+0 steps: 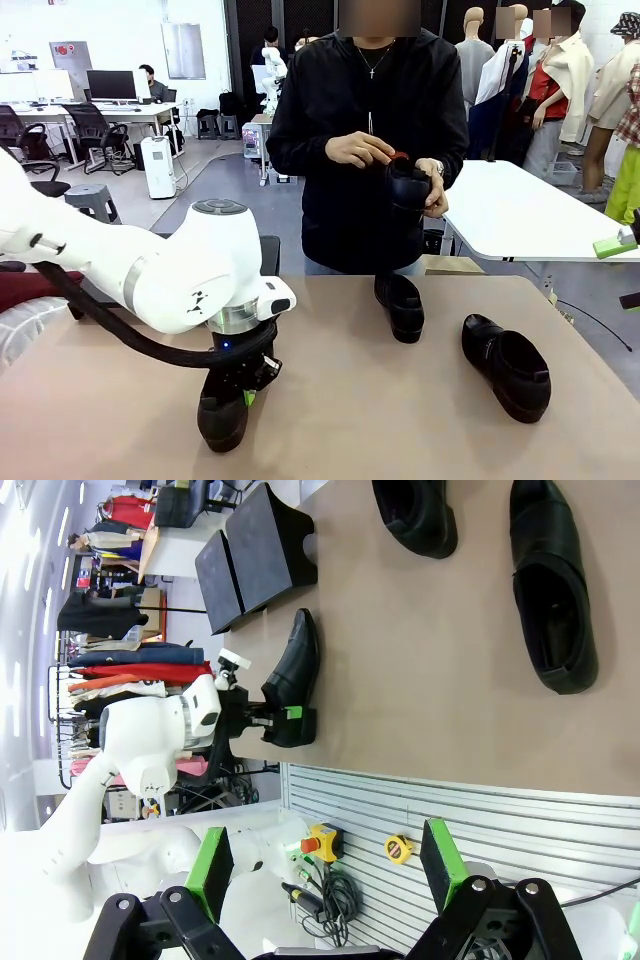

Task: Organize the shoes by placing them on the stand.
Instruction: Place the Shoe from the middle of the table onto the Shoes Stand.

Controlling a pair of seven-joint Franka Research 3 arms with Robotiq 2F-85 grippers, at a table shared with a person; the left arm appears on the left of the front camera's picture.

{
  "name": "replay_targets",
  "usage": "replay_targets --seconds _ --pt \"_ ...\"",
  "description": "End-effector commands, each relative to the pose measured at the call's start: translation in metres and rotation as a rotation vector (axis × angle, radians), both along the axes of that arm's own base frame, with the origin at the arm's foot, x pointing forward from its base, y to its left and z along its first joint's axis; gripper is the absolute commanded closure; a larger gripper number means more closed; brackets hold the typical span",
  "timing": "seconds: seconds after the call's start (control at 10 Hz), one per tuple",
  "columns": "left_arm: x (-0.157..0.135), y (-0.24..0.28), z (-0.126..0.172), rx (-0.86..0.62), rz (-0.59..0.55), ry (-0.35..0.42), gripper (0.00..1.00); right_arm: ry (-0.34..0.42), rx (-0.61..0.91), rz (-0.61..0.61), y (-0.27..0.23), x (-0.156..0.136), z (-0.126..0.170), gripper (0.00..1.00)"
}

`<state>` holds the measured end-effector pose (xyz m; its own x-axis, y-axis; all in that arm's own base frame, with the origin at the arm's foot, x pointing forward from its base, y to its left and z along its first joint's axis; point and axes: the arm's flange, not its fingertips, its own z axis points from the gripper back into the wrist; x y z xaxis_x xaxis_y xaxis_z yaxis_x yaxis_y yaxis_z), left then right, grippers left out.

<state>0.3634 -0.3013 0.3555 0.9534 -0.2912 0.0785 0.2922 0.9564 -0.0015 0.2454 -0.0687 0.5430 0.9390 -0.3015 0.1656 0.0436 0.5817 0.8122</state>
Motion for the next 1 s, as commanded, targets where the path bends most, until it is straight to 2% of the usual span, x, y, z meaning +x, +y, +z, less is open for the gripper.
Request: replay_targets --seconds 0.0,0.1,0.3,0.5,0.6,0.7,0.8,0.9 --pt "-0.020 0.019 0.026 -0.047 -0.020 -0.033 1.00 -0.019 0.027 0.006 0.001 0.001 0.004 0.00" --pt "-0.036 0.032 0.049 -0.076 -0.033 -0.067 1.00 -0.019 0.027 0.006 0.001 0.001 0.004 0.00" --pt "-0.080 0.063 0.101 -0.115 -0.044 -0.189 1.00 -0.019 0.027 0.006 0.001 0.001 0.004 0.00" --pt "-0.127 0.094 0.137 -0.042 0.061 -0.334 1.00 -0.019 0.027 0.006 0.001 0.001 0.004 0.00" --pt "-0.140 0.111 0.142 0.013 0.217 -0.375 1.00 -0.019 0.027 0.006 0.001 0.001 0.004 0.00" --pt "-0.147 0.126 0.144 -0.013 0.288 -0.376 1.00 -0.019 0.027 0.006 0.001 0.001 0.004 0.00" --pt "-0.109 0.079 0.160 -0.060 0.087 -0.321 1.00 -0.019 0.027 0.006 0.001 0.001 0.004 0.00" --pt "-0.109 0.079 0.160 -0.060 0.087 -0.321 1.00 -0.019 0.027 0.006 0.001 0.001 0.004 0.00"
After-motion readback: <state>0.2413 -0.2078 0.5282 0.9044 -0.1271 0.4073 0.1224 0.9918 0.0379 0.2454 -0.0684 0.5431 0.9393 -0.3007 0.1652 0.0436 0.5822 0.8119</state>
